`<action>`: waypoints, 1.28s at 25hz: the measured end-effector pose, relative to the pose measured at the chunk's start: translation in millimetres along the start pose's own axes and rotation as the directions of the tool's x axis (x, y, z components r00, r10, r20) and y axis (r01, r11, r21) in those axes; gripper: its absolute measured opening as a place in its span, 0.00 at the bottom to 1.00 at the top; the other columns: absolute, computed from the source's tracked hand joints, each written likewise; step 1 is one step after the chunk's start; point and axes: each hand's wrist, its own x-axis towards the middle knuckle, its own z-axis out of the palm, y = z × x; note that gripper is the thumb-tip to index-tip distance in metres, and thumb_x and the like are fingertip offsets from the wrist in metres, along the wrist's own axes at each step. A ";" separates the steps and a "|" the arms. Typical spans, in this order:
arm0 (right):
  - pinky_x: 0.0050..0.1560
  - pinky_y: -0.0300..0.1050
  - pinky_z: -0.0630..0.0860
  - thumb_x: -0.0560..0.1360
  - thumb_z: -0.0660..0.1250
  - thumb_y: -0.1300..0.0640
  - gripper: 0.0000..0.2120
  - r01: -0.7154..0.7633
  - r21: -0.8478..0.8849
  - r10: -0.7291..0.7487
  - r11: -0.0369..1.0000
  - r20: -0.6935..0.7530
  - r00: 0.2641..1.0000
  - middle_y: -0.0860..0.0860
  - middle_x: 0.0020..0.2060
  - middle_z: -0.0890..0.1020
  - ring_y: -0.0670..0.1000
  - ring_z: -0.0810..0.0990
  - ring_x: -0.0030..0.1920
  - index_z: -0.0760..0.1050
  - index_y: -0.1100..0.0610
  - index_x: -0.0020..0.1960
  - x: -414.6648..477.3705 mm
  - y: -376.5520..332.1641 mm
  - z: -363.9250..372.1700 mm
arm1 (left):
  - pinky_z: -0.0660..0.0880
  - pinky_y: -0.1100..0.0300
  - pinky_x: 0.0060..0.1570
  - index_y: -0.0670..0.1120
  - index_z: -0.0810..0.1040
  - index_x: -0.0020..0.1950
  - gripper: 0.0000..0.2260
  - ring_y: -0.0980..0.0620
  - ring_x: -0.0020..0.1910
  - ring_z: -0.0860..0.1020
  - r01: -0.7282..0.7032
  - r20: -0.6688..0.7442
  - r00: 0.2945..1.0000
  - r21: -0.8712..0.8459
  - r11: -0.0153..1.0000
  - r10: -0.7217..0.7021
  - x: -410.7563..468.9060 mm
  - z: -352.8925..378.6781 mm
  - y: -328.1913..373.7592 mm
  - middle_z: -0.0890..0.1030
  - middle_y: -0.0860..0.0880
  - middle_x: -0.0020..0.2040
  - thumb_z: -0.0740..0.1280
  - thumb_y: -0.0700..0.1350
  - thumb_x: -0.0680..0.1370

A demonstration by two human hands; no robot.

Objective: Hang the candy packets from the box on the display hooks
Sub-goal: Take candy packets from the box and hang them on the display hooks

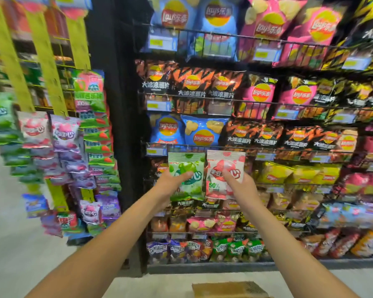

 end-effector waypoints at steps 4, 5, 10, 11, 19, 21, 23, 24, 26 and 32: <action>0.44 0.43 0.76 0.79 0.69 0.42 0.14 0.031 0.014 -0.033 0.999 0.125 0.992 0.45 0.43 0.85 0.49 0.83 0.46 0.83 0.51 0.55 11.6 -7.3 58.2 | 0.82 0.60 0.43 0.48 0.82 0.60 0.09 0.54 0.49 0.87 -0.009 -0.143 0.990 -0.019 1.000 0.006 -9.8 -64.0 7.6 0.88 0.49 0.53 0.73 0.44 0.81; 0.46 0.42 0.77 0.80 0.69 0.42 0.10 0.027 0.015 -0.029 1.000 0.157 0.987 0.41 0.47 0.86 0.46 0.84 0.49 0.82 0.46 0.56 14.8 -8.9 74.8 | 0.81 0.60 0.44 0.49 0.82 0.59 0.08 0.54 0.50 0.87 -0.014 -0.171 0.985 -0.017 1.000 0.011 -13.8 -80.9 10.3 0.88 0.50 0.54 0.73 0.44 0.81; 0.48 0.40 0.82 0.80 0.69 0.44 0.12 0.043 0.068 -0.059 0.997 0.263 0.963 0.44 0.51 0.87 0.45 0.86 0.53 0.81 0.47 0.60 23.4 -22.5 170.4 | 0.78 0.60 0.46 0.51 0.81 0.58 0.07 0.55 0.53 0.86 -0.038 -0.302 0.953 0.002 0.999 0.037 -35.7 -171.1 25.1 0.88 0.54 0.51 0.73 0.46 0.80; 0.46 0.39 0.82 0.80 0.69 0.45 0.12 0.041 0.089 -0.063 0.995 0.272 0.960 0.44 0.51 0.88 0.45 0.86 0.52 0.80 0.48 0.61 25.2 -25.1 189.0 | 0.77 0.61 0.45 0.51 0.80 0.56 0.06 0.56 0.51 0.85 -0.038 -0.313 0.949 -0.001 0.999 0.036 -39.3 -187.2 29.4 0.88 0.53 0.50 0.73 0.46 0.81; 0.53 0.53 0.85 0.78 0.71 0.43 0.11 0.029 0.094 -0.059 0.995 0.335 0.940 0.47 0.53 0.88 0.51 0.86 0.55 0.81 0.45 0.58 35.4 -56.1 364.4 | 0.72 0.48 0.63 0.48 0.77 0.60 0.17 0.50 0.58 0.80 -0.043 -0.406 0.913 0.024 0.999 0.049 -46.1 -361.6 48.5 0.83 0.53 0.55 0.76 0.54 0.77; 0.54 0.52 0.84 0.78 0.71 0.42 0.10 0.039 0.072 -0.061 0.997 0.331 0.942 0.47 0.52 0.87 0.50 0.86 0.55 0.81 0.44 0.57 38.3 -62.3 402.3 | 0.73 0.47 0.64 0.47 0.77 0.63 0.22 0.51 0.57 0.80 -0.039 -0.419 0.907 0.030 0.999 0.048 -44.9 -398.8 52.0 0.84 0.52 0.55 0.78 0.56 0.75; 0.48 0.41 0.81 0.80 0.70 0.45 0.05 0.045 0.048 -0.059 0.998 0.325 0.944 0.43 0.47 0.86 0.46 0.85 0.51 0.81 0.45 0.51 40.1 -70.1 438.2 | 0.74 0.41 0.67 0.49 0.81 0.61 0.19 0.49 0.58 0.82 -0.048 -0.423 0.904 0.034 0.998 0.058 -42.0 -436.6 54.3 0.87 0.51 0.54 0.79 0.55 0.74; 0.44 0.38 0.78 0.80 0.70 0.46 0.05 0.051 0.038 -0.060 0.998 0.315 0.947 0.42 0.44 0.84 0.43 0.83 0.47 0.80 0.46 0.49 40.6 -74.9 455.8 | 0.75 0.41 0.67 0.50 0.82 0.58 0.15 0.48 0.57 0.83 -0.049 -0.426 0.903 0.032 0.998 0.058 -40.9 -453.1 55.8 0.87 0.51 0.53 0.78 0.53 0.75; 0.38 0.39 0.74 0.80 0.70 0.44 0.11 0.058 0.000 -0.055 0.998 0.313 0.948 0.43 0.38 0.83 0.41 0.80 0.37 0.80 0.50 0.46 42.9 -80.0 489.3 | 0.79 0.42 0.62 0.50 0.82 0.55 0.09 0.47 0.54 0.84 -0.054 -0.449 0.892 0.022 0.998 0.058 -39.0 -485.2 58.6 0.88 0.48 0.51 0.76 0.48 0.77; 0.58 0.52 0.79 0.80 0.71 0.46 0.13 0.013 0.014 -0.017 1.000 0.326 0.945 0.46 0.57 0.84 0.55 0.82 0.59 0.78 0.46 0.63 56.2 -109.1 571.9 | 0.81 0.38 0.59 0.49 0.83 0.58 0.08 0.44 0.55 0.86 -0.049 -0.480 0.877 -0.015 0.999 0.036 -35.5 -558.3 58.4 0.89 0.48 0.51 0.75 0.46 0.79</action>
